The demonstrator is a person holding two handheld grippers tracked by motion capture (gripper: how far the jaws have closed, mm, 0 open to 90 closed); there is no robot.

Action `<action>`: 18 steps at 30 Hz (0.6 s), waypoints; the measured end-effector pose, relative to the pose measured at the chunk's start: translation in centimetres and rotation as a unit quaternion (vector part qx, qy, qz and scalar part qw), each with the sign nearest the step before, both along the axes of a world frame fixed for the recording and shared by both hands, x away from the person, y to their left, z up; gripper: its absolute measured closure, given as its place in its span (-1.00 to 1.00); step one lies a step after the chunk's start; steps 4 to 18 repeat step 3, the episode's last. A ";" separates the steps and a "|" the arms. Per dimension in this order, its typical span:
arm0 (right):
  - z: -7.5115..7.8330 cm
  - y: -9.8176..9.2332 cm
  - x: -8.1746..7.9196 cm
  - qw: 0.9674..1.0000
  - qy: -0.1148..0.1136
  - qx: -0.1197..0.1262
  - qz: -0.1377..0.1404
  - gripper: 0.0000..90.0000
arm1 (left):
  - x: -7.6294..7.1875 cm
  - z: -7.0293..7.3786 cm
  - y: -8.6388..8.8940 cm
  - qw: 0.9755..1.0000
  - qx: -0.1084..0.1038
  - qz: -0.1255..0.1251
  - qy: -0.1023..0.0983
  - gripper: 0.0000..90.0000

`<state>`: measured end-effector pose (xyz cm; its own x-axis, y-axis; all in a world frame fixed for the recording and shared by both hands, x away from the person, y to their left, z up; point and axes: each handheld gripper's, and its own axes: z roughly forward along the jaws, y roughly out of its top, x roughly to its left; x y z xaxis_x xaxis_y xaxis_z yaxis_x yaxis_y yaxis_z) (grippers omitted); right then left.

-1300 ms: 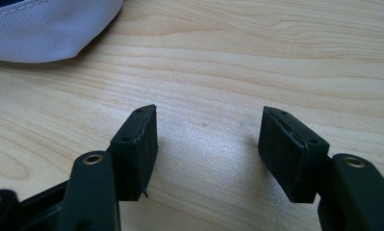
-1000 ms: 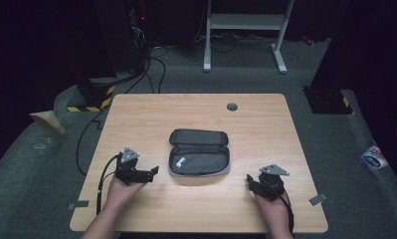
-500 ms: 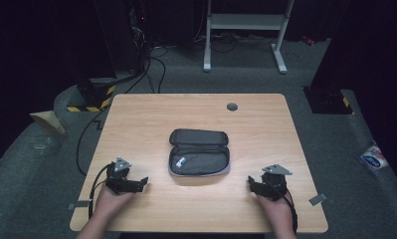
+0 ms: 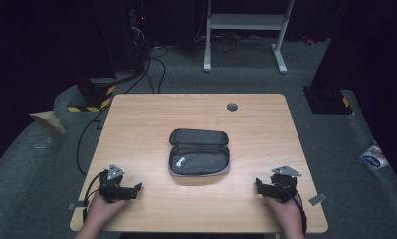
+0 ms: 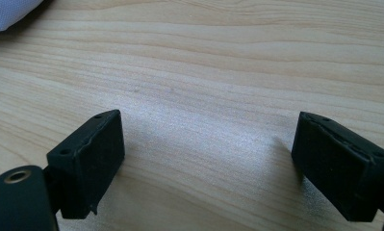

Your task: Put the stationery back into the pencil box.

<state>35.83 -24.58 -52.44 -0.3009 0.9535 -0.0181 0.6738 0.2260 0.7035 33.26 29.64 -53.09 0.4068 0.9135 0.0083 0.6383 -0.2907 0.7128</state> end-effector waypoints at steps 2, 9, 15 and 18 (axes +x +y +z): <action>0.0 0.0 0.0 1.000 0.000 0.000 0.000 -0.75 | -0.1 0.0 -0.1 1.000 -0.002 0.004 0.000 -0.97; 0.0 0.0 0.0 1.000 0.000 0.000 0.000 -0.75 | -0.1 0.0 -0.1 1.000 -0.002 0.005 0.000 -0.97; 0.0 0.0 0.0 1.000 0.000 0.000 0.000 -0.75 | -0.1 0.0 -0.1 1.000 -0.002 0.005 0.000 -0.97; 0.0 0.0 0.0 1.000 0.000 0.000 0.000 -0.75 | -0.1 0.0 -0.1 1.000 -0.002 0.005 0.000 -0.97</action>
